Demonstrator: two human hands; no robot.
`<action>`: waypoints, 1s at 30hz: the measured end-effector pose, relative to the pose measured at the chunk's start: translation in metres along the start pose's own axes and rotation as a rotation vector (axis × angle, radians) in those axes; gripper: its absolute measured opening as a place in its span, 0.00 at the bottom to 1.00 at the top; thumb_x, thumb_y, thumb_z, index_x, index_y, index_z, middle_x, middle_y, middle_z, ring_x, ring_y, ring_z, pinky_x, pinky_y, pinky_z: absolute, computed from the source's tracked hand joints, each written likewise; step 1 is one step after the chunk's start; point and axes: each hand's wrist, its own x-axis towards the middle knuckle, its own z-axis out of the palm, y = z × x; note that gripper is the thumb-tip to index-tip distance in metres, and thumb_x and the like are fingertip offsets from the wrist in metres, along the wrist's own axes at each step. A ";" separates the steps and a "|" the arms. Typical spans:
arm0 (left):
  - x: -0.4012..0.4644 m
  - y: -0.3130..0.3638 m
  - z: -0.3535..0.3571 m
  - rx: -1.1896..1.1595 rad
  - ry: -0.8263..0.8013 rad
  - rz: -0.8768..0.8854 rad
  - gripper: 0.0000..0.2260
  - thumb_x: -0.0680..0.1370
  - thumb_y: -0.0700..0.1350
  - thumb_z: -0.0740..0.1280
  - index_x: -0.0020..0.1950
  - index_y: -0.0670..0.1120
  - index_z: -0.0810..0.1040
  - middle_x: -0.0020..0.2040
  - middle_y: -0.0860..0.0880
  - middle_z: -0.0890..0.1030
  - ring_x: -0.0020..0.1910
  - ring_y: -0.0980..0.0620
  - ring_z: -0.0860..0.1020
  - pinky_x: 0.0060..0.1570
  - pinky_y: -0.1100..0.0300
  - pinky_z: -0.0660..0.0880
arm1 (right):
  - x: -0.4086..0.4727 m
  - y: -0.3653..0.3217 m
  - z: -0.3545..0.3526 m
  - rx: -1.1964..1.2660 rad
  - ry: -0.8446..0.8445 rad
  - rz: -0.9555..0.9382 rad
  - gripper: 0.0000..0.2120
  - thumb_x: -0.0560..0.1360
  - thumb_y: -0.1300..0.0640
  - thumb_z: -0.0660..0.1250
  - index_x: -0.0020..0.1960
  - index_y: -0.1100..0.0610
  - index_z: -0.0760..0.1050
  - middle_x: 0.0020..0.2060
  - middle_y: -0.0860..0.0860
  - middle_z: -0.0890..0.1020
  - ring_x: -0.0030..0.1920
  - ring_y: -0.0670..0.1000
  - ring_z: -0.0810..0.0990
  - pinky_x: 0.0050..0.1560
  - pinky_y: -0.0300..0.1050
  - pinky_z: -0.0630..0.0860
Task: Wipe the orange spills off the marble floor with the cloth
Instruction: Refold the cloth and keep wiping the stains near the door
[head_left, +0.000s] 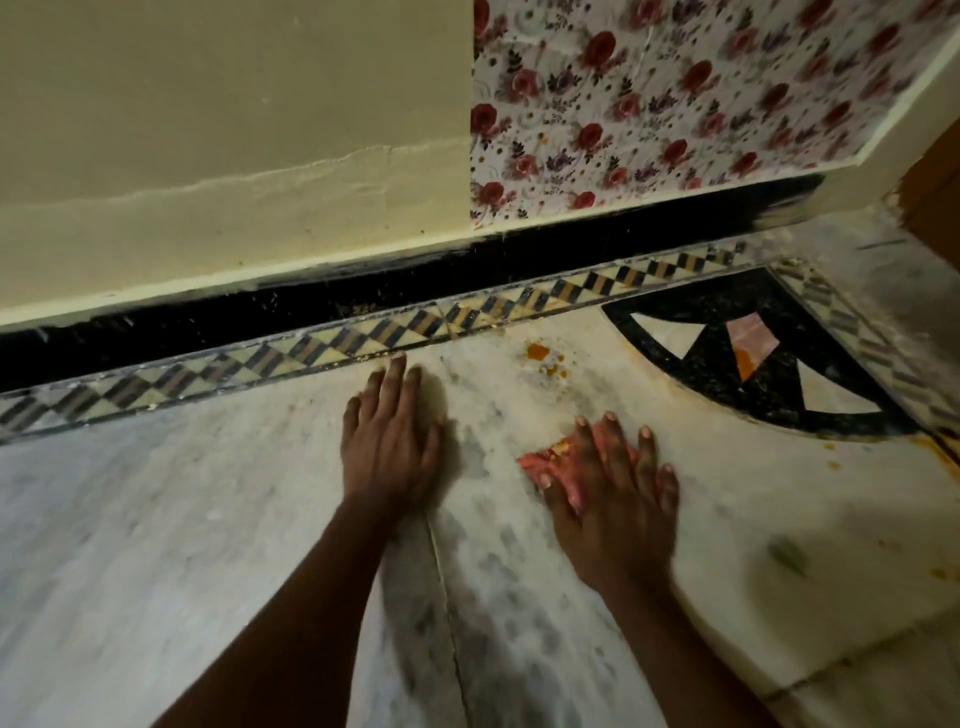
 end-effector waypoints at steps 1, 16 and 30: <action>0.006 -0.003 0.005 -0.001 -0.001 -0.030 0.35 0.82 0.66 0.45 0.87 0.50 0.52 0.87 0.50 0.49 0.86 0.47 0.50 0.83 0.45 0.49 | 0.002 0.000 0.000 0.000 0.001 -0.009 0.38 0.80 0.29 0.55 0.85 0.43 0.57 0.86 0.49 0.59 0.85 0.62 0.55 0.78 0.67 0.60; 0.017 0.000 0.005 0.012 -0.054 -0.086 0.33 0.83 0.65 0.41 0.86 0.54 0.55 0.87 0.52 0.48 0.86 0.50 0.47 0.82 0.43 0.52 | 0.135 -0.086 0.005 0.083 -0.220 -0.012 0.40 0.81 0.30 0.49 0.87 0.45 0.44 0.87 0.52 0.43 0.85 0.65 0.40 0.83 0.68 0.45; 0.017 -0.001 0.009 0.013 -0.051 -0.109 0.30 0.85 0.63 0.48 0.86 0.55 0.54 0.87 0.53 0.49 0.86 0.51 0.47 0.82 0.44 0.52 | 0.201 -0.131 0.015 0.113 -0.271 -0.058 0.41 0.83 0.32 0.48 0.87 0.52 0.39 0.87 0.53 0.41 0.85 0.63 0.36 0.83 0.64 0.39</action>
